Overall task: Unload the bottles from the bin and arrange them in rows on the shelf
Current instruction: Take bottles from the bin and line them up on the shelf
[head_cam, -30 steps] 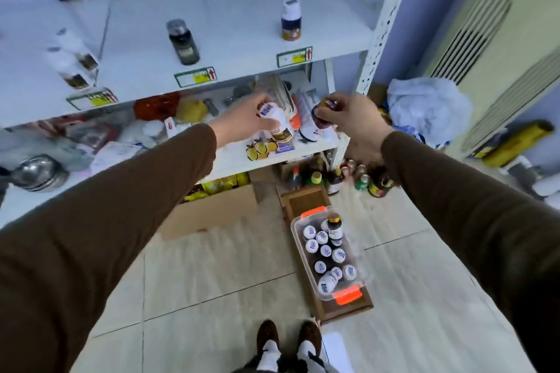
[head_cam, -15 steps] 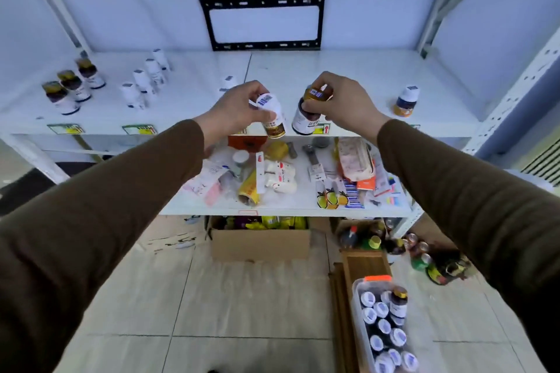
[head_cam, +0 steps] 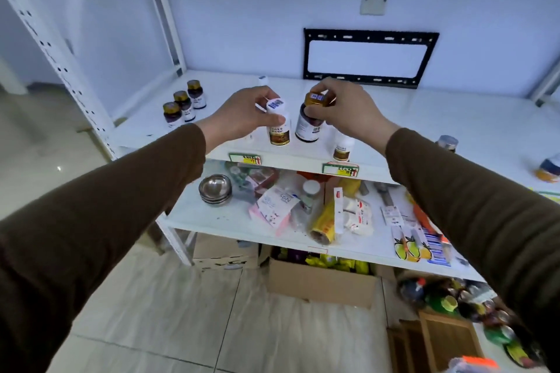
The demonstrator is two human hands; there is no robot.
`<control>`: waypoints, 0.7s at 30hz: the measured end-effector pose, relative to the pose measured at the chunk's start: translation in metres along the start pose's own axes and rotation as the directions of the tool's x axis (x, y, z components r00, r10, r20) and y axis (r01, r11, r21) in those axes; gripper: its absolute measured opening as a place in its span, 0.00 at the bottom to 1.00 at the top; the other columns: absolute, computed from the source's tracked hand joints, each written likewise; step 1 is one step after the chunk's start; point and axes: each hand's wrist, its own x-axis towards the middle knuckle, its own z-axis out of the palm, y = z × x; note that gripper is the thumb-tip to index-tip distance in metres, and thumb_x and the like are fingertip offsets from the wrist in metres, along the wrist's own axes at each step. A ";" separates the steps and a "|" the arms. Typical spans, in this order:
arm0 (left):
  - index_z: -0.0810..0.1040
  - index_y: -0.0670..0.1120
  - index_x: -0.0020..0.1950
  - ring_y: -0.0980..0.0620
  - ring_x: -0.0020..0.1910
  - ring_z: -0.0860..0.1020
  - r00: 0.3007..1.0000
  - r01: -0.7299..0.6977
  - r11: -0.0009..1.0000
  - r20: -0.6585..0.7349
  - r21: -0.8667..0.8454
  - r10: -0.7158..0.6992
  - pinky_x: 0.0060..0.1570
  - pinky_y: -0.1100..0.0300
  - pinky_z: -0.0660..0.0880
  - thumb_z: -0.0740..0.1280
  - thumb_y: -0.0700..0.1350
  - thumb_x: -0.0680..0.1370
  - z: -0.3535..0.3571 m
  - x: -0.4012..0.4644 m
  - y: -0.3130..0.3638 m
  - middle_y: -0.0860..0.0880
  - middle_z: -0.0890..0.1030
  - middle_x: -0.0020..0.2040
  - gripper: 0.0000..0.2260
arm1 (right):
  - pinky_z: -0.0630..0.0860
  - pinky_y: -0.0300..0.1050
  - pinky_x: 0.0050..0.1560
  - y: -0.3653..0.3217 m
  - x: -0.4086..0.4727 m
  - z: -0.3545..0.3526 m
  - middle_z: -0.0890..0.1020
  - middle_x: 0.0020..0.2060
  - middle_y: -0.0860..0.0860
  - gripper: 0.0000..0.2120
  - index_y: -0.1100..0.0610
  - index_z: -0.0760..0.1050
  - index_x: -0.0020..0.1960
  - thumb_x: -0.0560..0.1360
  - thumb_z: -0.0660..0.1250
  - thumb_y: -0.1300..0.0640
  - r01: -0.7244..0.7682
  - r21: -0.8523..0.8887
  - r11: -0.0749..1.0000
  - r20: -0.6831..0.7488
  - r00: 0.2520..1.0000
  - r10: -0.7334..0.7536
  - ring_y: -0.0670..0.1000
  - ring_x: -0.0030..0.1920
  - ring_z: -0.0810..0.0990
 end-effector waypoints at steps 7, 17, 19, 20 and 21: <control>0.79 0.51 0.56 0.50 0.51 0.81 0.996 0.045 0.998 -0.084 0.055 -0.040 0.48 0.58 0.73 0.76 0.50 0.72 -0.068 0.050 -0.057 0.50 0.82 0.55 0.14 | 0.74 0.38 0.37 -0.028 0.101 0.052 0.77 0.41 0.40 0.15 0.47 0.76 0.55 0.71 0.73 0.45 0.052 0.058 0.997 0.014 0.998 -0.053 0.43 0.41 0.79; 0.79 0.52 0.53 0.55 0.42 0.80 0.981 0.076 0.990 -0.187 0.116 -0.054 0.40 0.62 0.73 0.76 0.50 0.72 -0.155 0.122 -0.121 0.52 0.82 0.52 0.12 | 0.74 0.44 0.45 -0.057 0.232 0.118 0.79 0.48 0.44 0.15 0.46 0.77 0.55 0.70 0.71 0.43 0.077 0.044 0.996 0.044 0.996 -0.079 0.49 0.47 0.77; 0.80 0.51 0.54 0.53 0.46 0.81 0.981 0.073 0.988 -0.186 0.136 -0.047 0.46 0.59 0.74 0.76 0.49 0.72 -0.170 0.138 -0.137 0.51 0.82 0.52 0.12 | 0.73 0.44 0.44 -0.062 0.254 0.132 0.80 0.47 0.43 0.15 0.45 0.77 0.54 0.69 0.70 0.43 0.068 0.031 0.997 0.048 0.996 -0.070 0.49 0.47 0.78; 0.80 0.50 0.54 0.51 0.47 0.81 0.982 0.069 0.987 -0.182 0.145 -0.042 0.48 0.58 0.74 0.76 0.49 0.72 -0.177 0.146 -0.145 0.51 0.83 0.52 0.13 | 0.71 0.44 0.43 -0.064 0.265 0.140 0.80 0.47 0.43 0.14 0.44 0.77 0.53 0.69 0.70 0.43 0.063 0.022 0.998 0.049 0.997 -0.064 0.48 0.46 0.77; 0.80 0.50 0.55 0.51 0.49 0.81 0.983 0.062 0.986 -0.181 0.155 -0.033 0.49 0.58 0.74 0.76 0.48 0.73 -0.185 0.154 -0.154 0.52 0.83 0.52 0.13 | 0.70 0.43 0.41 -0.066 0.276 0.148 0.80 0.46 0.43 0.14 0.44 0.77 0.53 0.69 0.70 0.43 0.055 0.011 0.998 0.047 0.997 -0.056 0.48 0.46 0.77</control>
